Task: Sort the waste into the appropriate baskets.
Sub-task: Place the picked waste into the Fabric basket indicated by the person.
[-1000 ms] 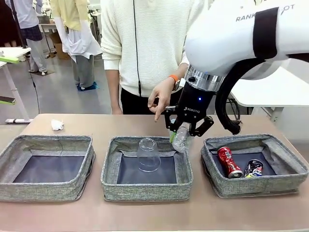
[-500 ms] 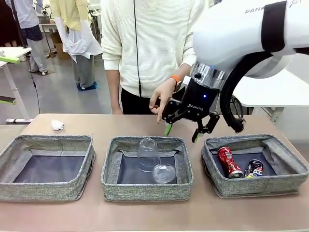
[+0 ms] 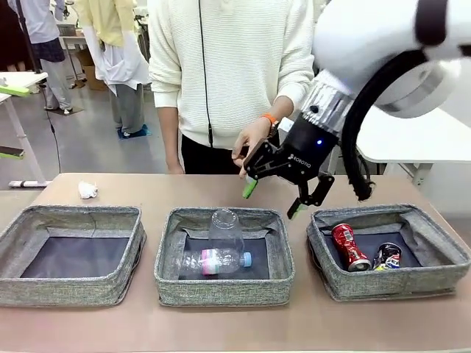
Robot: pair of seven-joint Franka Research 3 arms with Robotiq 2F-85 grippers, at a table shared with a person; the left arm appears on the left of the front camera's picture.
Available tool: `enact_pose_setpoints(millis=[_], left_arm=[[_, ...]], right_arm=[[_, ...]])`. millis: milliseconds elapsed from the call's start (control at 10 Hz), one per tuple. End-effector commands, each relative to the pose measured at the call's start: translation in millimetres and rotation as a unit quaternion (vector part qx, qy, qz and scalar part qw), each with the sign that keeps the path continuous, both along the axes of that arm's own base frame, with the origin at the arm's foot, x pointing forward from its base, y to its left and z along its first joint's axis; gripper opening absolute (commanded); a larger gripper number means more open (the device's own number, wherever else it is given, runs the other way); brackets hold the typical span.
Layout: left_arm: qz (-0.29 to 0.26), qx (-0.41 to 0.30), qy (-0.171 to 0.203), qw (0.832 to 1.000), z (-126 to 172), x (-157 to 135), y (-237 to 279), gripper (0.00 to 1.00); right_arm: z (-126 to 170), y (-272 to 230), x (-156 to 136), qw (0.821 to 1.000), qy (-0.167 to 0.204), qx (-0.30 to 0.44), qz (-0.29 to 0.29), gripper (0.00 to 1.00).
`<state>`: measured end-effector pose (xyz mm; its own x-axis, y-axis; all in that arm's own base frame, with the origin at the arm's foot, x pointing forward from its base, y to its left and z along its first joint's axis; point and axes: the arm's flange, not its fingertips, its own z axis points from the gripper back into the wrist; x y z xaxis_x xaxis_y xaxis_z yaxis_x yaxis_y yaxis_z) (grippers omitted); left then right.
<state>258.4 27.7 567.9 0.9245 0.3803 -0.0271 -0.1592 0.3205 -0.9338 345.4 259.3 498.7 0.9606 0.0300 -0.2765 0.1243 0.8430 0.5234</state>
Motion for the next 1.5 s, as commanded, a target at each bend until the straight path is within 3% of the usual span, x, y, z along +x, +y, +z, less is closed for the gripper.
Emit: enact_pose_setpoints(millis=[0, 200, 300, 400, 500, 600, 700, 800, 900, 1400], left_arm=[[-0.006, 0.002, -0.008, 1.0, 0.4, -0.7, 2.2, 1.0], [-0.006, 0.002, -0.008, 1.0, 0.4, -0.7, 2.2, 1.0], [-0.006, 0.002, -0.008, 1.0, 0.4, -0.7, 2.2, 1.0], [-0.006, 0.002, -0.008, 1.0, 0.4, -0.7, 2.2, 1.0], [-0.006, 0.002, -0.008, 1.0, 0.4, -0.7, 2.2, 1.0], [-0.006, 0.002, -0.008, 1.0, 0.4, -0.7, 2.2, 1.0], [-0.006, 0.002, -0.008, 1.0, 0.4, -0.7, 2.2, 1.0], [-0.006, 0.002, -0.008, 1.0, 0.4, -0.7, 2.2, 1.0], [-0.006, 0.002, -0.008, 1.0, 0.4, -0.7, 2.2, 1.0], [-0.006, 0.002, -0.008, 1.0, 0.4, -0.7, 2.2, 1.0]], right_arm=[[29.5, -46.0, 2.8, 0.977, 0.146, 0.153, -0.004, 1.0], [56.5, -114.1, -3.7, 0.95, 0.187, 0.251, -0.008, 1.0], [59.0, -162.3, -15.0, 0.939, 0.132, 0.319, -0.015, 1.0], [52.4, -206.1, -32.5, 0.934, 0.02, 0.355, -0.018, 1.0], [40.3, -244.9, -51.2, 0.921, -0.05, 0.381, -0.072, 1.0], [26.7, -280.5, -75.1, 0.884, -0.141, 0.395, -0.204, 1.0], [20.2, -303.8, -95.5, 0.841, -0.21, 0.349, -0.357, 1.0], [18.6, -318.4, -109.6, 0.799, -0.222, 0.342, -0.441, 1.0], [30.7, -301.5, -73.0, 0.908, -0.05, 0.385, -0.156, 1.0], [30.7, -301.5, -73.0, 0.908, -0.05, 0.385, -0.156, 1.0]])
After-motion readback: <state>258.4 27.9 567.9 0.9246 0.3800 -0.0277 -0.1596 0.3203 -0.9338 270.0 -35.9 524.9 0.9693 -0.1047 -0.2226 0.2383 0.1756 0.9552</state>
